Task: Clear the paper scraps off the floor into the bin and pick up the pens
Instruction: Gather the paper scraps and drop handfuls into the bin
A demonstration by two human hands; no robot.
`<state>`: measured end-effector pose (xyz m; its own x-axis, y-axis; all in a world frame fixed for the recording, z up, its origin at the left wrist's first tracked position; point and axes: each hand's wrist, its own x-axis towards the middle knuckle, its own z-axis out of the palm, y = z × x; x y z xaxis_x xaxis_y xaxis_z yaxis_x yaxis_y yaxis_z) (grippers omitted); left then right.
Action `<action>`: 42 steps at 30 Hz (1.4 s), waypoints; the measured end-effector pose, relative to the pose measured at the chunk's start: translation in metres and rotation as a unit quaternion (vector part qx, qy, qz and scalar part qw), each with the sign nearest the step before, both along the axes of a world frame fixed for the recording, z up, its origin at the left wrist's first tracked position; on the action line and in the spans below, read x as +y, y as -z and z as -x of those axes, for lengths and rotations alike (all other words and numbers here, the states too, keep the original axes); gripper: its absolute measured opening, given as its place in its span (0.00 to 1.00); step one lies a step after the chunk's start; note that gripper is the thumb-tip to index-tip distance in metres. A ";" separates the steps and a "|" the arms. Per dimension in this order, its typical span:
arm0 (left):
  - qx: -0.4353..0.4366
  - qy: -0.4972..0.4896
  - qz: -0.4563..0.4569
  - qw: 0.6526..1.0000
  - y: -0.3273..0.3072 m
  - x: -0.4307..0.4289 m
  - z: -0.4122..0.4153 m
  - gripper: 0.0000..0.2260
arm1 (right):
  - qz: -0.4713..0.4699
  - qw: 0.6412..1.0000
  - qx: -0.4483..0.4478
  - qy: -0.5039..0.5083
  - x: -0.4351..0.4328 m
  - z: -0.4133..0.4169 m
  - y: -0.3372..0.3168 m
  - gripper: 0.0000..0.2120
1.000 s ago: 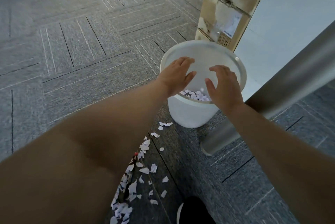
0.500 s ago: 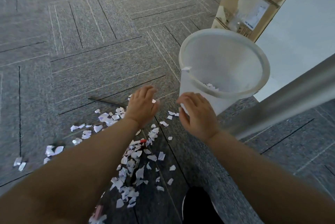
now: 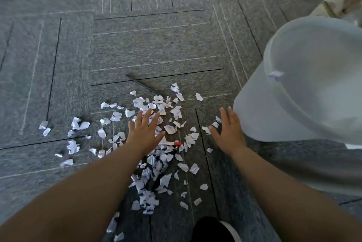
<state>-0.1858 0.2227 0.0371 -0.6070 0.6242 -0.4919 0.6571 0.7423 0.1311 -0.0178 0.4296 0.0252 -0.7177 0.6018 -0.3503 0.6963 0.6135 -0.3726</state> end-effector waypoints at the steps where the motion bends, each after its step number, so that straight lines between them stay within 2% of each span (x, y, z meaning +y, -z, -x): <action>1: 0.000 -0.010 0.001 1.000 0.004 -0.002 0.001 0.30 | 0.007 1.000 0.010 0.001 -0.001 0.004 0.006 0.35; 5: -0.024 -0.043 -0.017 0.999 0.020 -0.014 0.000 0.30 | 0.077 0.992 0.047 -0.084 -0.032 0.028 0.026 0.34; 7: -0.025 -0.056 -0.035 0.997 0.025 -0.021 -0.001 0.29 | 0.114 0.977 0.101 -0.151 -0.057 0.043 0.024 0.31; 9: -0.011 -0.072 -0.055 0.996 0.029 -0.030 0.000 0.29 | 0.088 0.959 0.175 -0.203 -0.070 0.056 0.020 0.27; 11: 0.004 -0.093 -0.063 0.994 0.032 -0.040 0.002 0.29 | 0.007 0.958 0.217 -0.188 -0.063 0.068 0.021 0.24; 13: 0.020 -0.101 -0.055 0.993 0.033 -0.048 0.005 0.29 | -0.071 0.976 0.177 -0.109 -0.041 0.075 0.023 0.25; 15: 0.026 -0.107 -0.048 0.993 0.032 -0.051 0.007 0.29 | -0.089 0.993 0.071 -0.024 -0.016 0.071 0.030 0.27; 17: 0.025 -0.114 -0.042 0.992 0.031 -0.049 0.009 0.29 | -0.096 0.995 0.010 0.024 -0.003 0.061 0.035 0.29; 20: 0.016 -0.112 -0.034 0.993 0.029 -0.042 0.008 0.29 | -0.083 0.994 -0.019 0.066 -0.008 0.043 0.040 0.30; 22: 0.005 -0.106 -0.043 0.993 0.030 -0.038 0.006 0.28 | -0.073 0.994 -0.007 0.084 -0.015 0.033 0.044 0.29; 25: -0.014 -0.100 -0.054 0.993 0.031 -0.032 0.003 0.28 | -0.040 0.997 0.052 0.051 -0.027 0.027 0.042 0.27; 28: -0.023 -0.100 -0.062 0.993 0.031 -0.028 -0.001 0.28 | 0.041 0.988 0.127 -0.074 -0.051 0.032 0.033 0.26; 30: -0.019 -0.092 -0.068 0.993 0.031 -0.026 -0.002 0.28 | 0.058 0.975 0.158 -0.144 -0.063 0.040 0.027 0.26; 33: 0.006 -0.081 -0.066 0.995 0.034 -0.030 0.001 0.29 | 0.037 0.974 0.185 -0.122 -0.055 0.059 0.023 0.25; 35: 0.023 -0.090 -0.050 0.994 0.036 -0.033 0.008 0.29 | 0.012 0.986 0.150 -0.070 -0.032 0.070 0.027 0.27; 37: 0.025 -0.106 -0.027 0.994 0.037 -0.035 0.016 0.30 | -0.004 0.996 0.078 -0.044 -0.007 0.080 0.032 0.29; 39: 0.020 -0.125 -0.012 0.992 0.036 -0.034 0.023 0.31 | -0.009 0.998 0.031 -0.047 0.009 0.088 0.036 0.32; 42: 0.020 -0.136 -0.011 0.990 0.033 -0.028 0.033 0.32 | -0.015 0.996 0.027 -0.086 0.010 0.105 0.039 0.35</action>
<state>-0.2186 0.1943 0.0042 -0.7730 0.4450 -0.4521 0.4379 0.8900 0.1272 -0.1231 0.4398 -0.0139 -0.8284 0.4782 -0.2918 0.5594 0.7338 -0.3856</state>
